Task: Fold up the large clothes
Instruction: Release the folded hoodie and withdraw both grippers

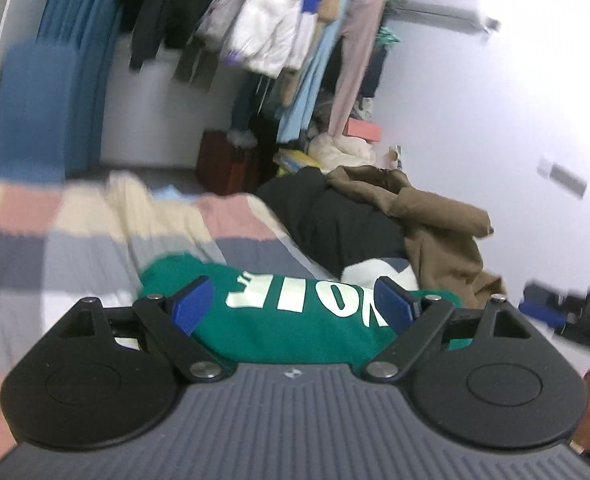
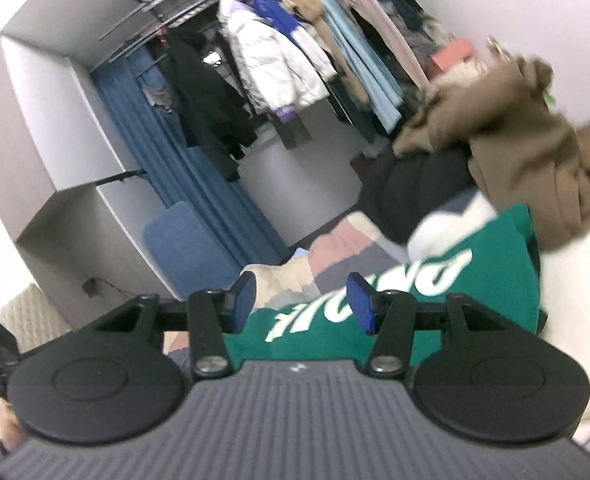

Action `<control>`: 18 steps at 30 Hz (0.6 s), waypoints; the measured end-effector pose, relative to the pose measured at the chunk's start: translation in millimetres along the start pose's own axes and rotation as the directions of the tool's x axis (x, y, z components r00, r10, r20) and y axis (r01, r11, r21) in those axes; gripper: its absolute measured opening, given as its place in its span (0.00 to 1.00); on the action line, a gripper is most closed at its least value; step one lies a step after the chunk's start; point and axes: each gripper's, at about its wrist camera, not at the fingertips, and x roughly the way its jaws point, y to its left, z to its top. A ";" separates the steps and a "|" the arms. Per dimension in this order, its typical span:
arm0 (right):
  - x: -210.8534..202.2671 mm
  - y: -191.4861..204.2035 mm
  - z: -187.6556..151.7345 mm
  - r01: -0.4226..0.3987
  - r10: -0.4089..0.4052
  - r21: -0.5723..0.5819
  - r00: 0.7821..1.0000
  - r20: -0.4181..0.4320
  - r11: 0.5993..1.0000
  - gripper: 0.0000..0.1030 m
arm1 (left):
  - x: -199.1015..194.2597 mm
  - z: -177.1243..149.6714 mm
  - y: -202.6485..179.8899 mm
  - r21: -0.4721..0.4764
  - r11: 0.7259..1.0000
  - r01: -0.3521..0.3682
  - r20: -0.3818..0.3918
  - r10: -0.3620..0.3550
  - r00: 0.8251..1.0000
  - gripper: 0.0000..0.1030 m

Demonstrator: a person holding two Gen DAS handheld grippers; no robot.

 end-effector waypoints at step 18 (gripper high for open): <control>-64.6 58.1 -69.8 0.104 -0.112 -0.249 0.993 -0.019 0.963 0.52 | -104.0 -56.8 -45.6 0.186 0.979 -0.079 0.058 0.070 0.996 0.87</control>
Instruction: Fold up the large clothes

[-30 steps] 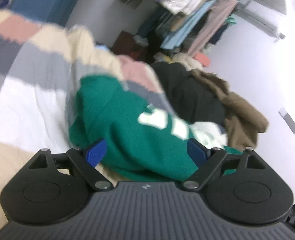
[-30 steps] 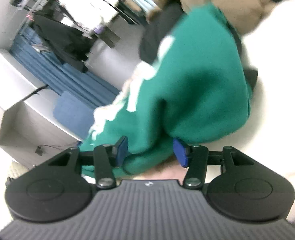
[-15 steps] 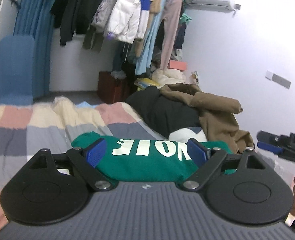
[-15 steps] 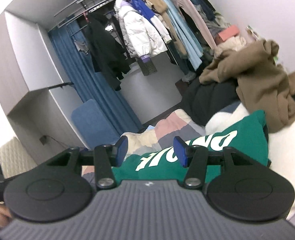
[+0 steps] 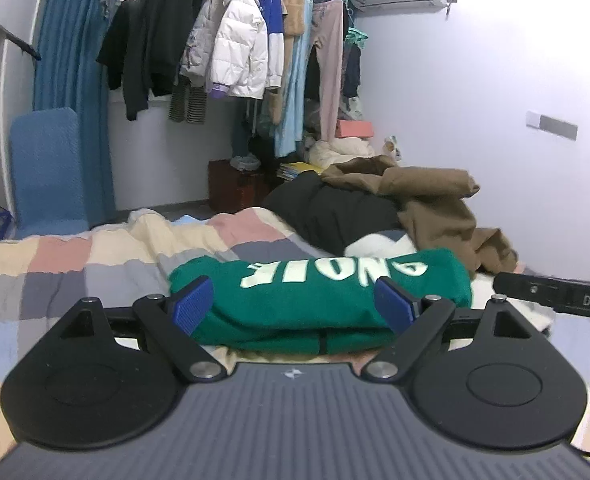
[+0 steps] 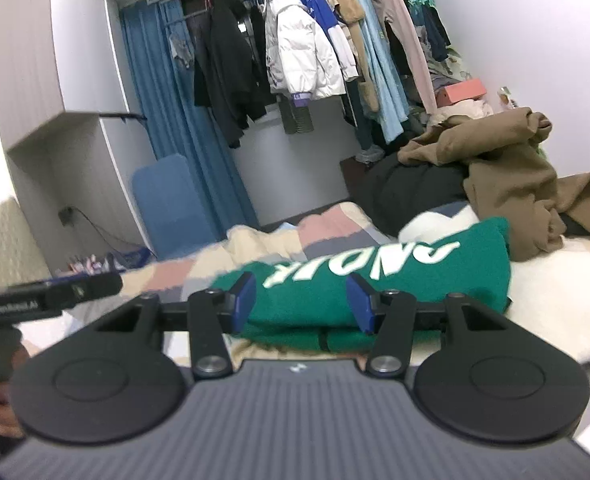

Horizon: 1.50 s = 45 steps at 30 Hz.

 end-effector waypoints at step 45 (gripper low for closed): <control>6.2 15.0 -34.4 0.180 -0.185 -0.126 0.982 -0.029 0.976 0.85 | 10.6 -37.0 6.7 -0.029 0.993 -0.119 -0.074 0.116 0.990 1.00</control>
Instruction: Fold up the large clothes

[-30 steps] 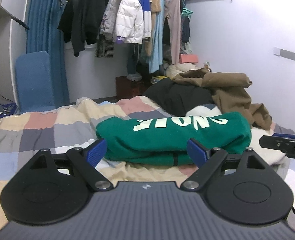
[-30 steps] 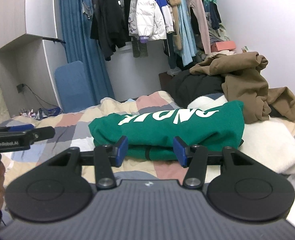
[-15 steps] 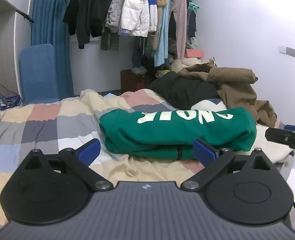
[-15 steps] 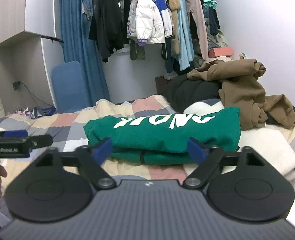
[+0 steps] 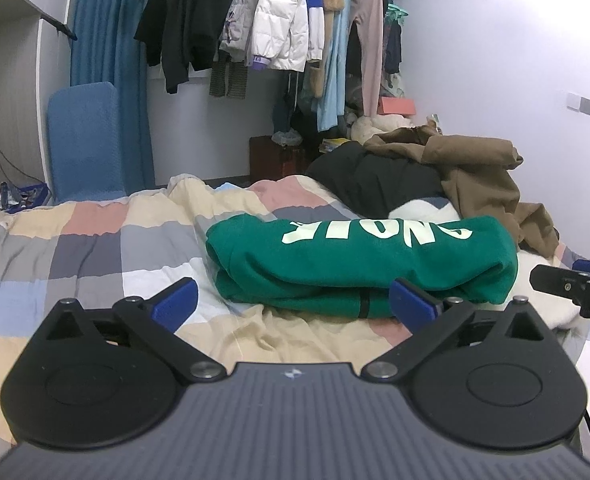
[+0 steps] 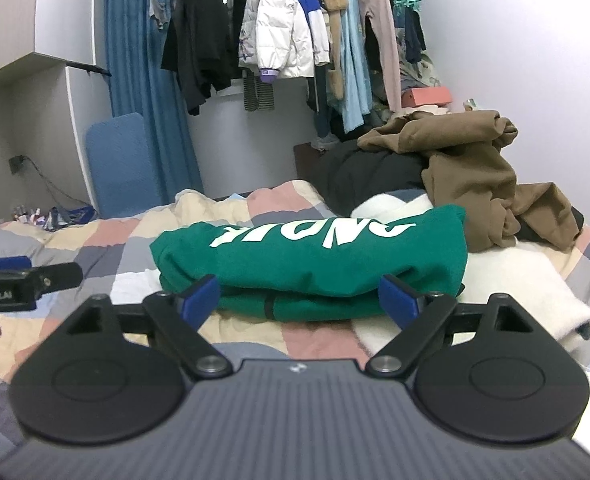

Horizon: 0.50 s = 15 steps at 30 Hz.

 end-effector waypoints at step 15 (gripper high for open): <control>-0.4 10.1 -3.4 -0.001 0.001 -0.018 1.000 -0.020 1.000 0.85 | -3.5 -0.7 -2.5 -0.013 1.000 0.004 0.010 -0.003 1.000 1.00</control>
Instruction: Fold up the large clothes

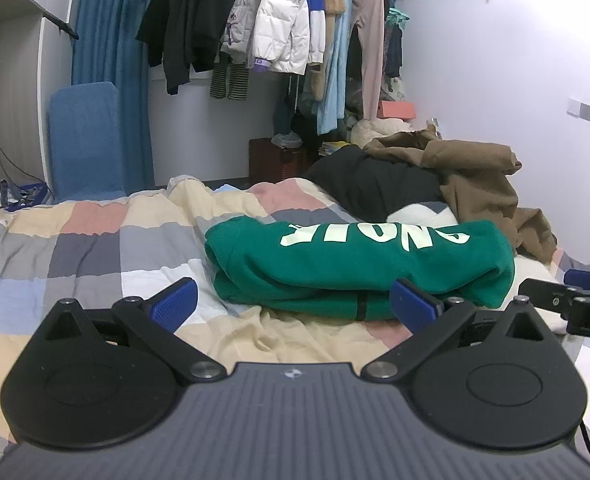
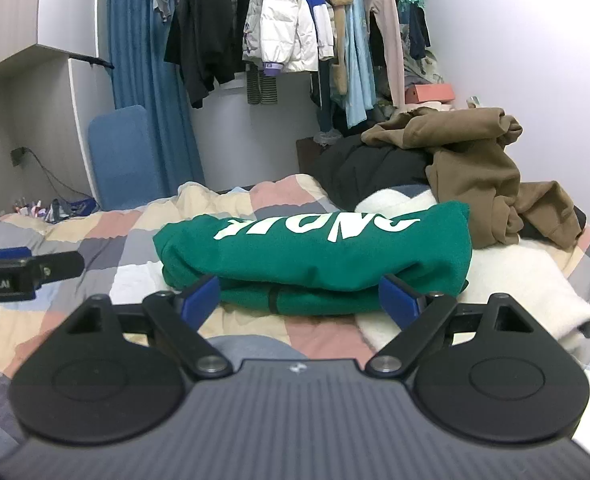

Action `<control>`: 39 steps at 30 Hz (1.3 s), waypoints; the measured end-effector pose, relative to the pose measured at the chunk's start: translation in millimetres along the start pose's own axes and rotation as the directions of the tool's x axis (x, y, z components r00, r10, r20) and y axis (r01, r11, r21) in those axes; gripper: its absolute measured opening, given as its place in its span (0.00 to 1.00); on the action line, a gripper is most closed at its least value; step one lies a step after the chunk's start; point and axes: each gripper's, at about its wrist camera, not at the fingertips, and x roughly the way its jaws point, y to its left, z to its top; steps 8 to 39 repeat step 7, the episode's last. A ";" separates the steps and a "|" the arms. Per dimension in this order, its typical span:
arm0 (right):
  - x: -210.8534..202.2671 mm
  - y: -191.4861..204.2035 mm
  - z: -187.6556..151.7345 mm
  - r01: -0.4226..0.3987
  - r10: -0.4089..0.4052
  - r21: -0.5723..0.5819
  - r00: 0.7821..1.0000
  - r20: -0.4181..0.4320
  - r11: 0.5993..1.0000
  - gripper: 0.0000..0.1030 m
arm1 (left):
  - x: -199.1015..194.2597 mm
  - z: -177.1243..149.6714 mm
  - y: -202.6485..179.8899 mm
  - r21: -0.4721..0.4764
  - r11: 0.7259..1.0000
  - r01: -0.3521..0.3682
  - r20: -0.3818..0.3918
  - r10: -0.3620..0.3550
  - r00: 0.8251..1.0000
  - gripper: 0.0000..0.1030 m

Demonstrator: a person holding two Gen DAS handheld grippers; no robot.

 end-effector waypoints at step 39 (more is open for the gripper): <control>2.2 1.9 1.6 0.014 -0.014 -0.010 1.000 -0.002 1.000 0.85 | -2.5 0.0 -1.7 -0.018 1.000 0.002 0.006 -0.002 1.000 1.00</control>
